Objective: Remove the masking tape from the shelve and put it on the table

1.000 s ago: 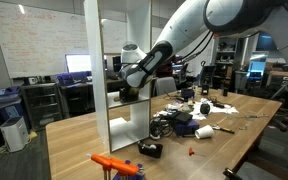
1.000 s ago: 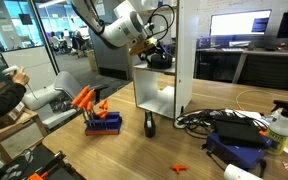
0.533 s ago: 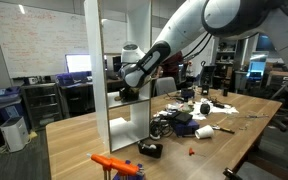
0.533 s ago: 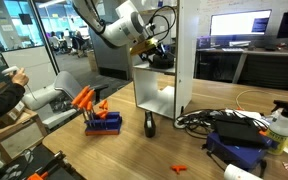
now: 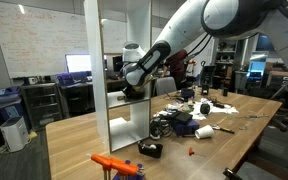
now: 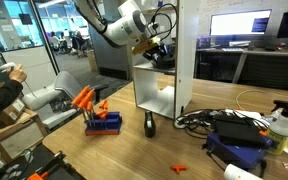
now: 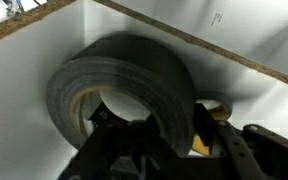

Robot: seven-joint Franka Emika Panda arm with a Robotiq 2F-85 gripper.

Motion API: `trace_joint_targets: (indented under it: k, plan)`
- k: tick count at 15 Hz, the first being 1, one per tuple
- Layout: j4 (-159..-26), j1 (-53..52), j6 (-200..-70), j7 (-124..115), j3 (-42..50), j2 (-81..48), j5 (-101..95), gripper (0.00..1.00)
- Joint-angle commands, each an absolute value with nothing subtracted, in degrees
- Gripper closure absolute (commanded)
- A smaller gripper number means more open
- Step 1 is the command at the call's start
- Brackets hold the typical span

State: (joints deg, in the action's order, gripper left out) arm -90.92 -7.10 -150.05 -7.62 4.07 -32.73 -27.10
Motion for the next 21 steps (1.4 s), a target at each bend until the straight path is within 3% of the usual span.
trace_joint_targets:
  k: [1,10,21]
  plan:
    - [-89.2,-7.8,-148.2,-6.3,5.5,-32.5,-25.8,0.88]
    - [-92.7,-9.2,-143.7,-8.5,5.9,-25.6,-26.7,0.88]
    - [-105.5,-10.5,-124.3,-16.9,3.0,-8.9,-26.8,0.88]
